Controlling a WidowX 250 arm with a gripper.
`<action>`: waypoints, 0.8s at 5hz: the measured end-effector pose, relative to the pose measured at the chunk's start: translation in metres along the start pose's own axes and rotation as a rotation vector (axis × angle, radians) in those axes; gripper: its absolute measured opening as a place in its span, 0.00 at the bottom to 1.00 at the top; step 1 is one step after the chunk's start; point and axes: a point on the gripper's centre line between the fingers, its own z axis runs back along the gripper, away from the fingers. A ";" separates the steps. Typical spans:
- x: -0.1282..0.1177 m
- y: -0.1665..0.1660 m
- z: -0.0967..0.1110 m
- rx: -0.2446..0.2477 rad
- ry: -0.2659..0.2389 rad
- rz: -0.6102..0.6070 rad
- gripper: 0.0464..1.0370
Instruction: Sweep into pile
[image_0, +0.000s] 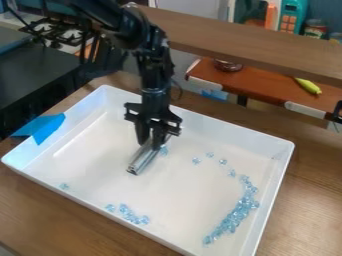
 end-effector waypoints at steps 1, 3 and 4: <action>0.004 -0.033 0.001 -0.024 0.006 -0.041 0.29; 0.001 -0.087 -0.001 -0.053 0.007 -0.171 0.29; -0.007 -0.099 -0.002 -0.060 0.005 -0.222 0.29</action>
